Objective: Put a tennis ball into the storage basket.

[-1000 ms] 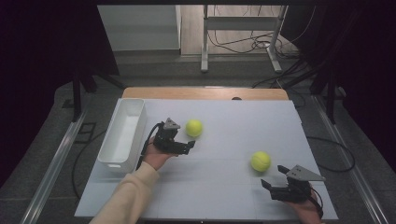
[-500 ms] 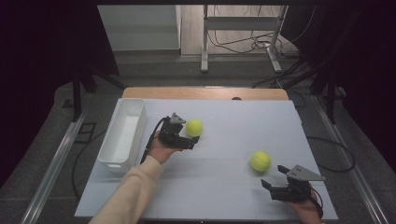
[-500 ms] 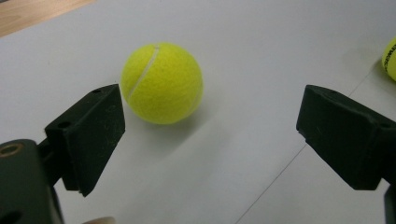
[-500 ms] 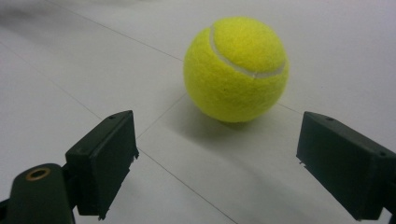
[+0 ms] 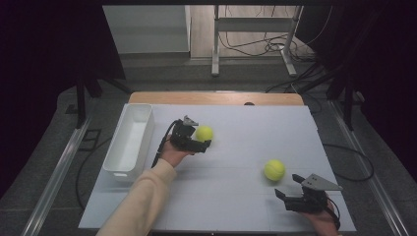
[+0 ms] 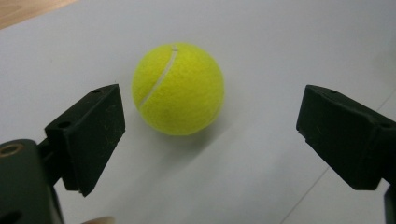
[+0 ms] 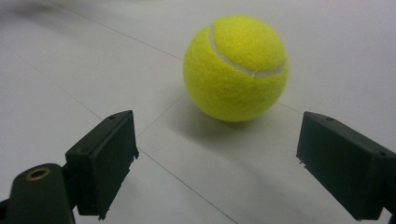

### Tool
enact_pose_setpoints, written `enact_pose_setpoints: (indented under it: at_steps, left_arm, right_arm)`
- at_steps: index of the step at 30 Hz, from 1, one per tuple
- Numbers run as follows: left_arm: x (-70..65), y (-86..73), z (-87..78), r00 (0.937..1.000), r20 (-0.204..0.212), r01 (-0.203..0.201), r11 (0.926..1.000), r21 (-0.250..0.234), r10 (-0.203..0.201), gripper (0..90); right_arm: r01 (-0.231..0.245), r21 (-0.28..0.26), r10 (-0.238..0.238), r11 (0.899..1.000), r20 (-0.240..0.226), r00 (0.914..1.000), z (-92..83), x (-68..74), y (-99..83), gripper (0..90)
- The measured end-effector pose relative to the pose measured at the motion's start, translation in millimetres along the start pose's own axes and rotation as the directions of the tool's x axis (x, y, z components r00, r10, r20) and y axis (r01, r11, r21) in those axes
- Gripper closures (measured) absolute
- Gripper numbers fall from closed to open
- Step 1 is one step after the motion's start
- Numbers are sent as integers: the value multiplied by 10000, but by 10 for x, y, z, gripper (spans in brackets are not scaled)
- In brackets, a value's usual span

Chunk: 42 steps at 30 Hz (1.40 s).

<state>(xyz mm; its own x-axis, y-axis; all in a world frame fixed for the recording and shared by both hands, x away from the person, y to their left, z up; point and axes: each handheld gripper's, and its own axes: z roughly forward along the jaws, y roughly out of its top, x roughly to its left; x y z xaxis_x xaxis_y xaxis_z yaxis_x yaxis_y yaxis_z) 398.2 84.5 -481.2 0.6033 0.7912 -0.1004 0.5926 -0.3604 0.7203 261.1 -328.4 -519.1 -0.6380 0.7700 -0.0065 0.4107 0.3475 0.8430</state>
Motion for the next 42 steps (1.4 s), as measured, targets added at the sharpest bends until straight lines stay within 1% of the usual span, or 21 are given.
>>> enact_pose_setpoints:
  at_steps: [3, 8, 11, 15, 19, 25, 32, 33, 35, 38, 42]
  left_arm:
    - [23, 14, 55, 10000, -73, -7, 9999, 127, 8, 88]
    - [46, 24, 112, 9999, -130, -54, 9999, 161, 57, 87]
    - [70, 27, 183, 9999, -103, 111, 9998, 186, -109, 87]
    - [74, 45, 246, 9997, -248, 13, 9996, 299, -6, 86]
    - [81, 67, 277, 9992, -383, -48, 9993, 358, 62, 86]
    - [115, 85, 296, 9989, -471, 6, 9992, 404, 13, 86]
    - [147, 97, 335, 9987, -501, 123, 9991, 403, -103, 85]
    - [166, 102, 357, 9990, -293, 347, 9989, 323, -338, 86]
    - [184, 108, 382, 9982, -187, 576, 9980, 255, -572, 86]
    - [189, 114, 409, 9982, -242, 558, 9979, 326, -550, 86]
    - [198, 136, 459, 9975, -219, 680, 9970, 374, -673, 86]
  right_arm:
    - [9, 49, -8, 10000, -3, 10000, 2, -3, -2, 127]
    - [6, 5, -6, 10000, 3, 10000, -2, -2, -2, 128]
    - [-27, 10, 27, 10000, 4, 10000, -2, -5, -3, 128]
    - [-2, 4, 2, 10000, -4, 10000, -2, -3, -3, 128]
    - [-13, 14, 13, 10000, -1, 10000, -1, -7, -5, 128]
    - [-4, 19, 4, 10000, 12, 10000, -7, -8, -4, 128]
    - [8, -2, -8, 10000, -23, 10000, -2, -4, -3, 128]
    - [0, 0, 0, 10000, -19, 10000, -2, -4, -2, 128]
    - [-14, -3, 14, 10000, -17, 10000, -3, -4, -2, 128]
    - [3, 15, -3, 10000, 3, 10000, -4, -3, -2, 128]
    - [-4, 18, 4, 10000, -3, 10000, -3, -6, -4, 128]
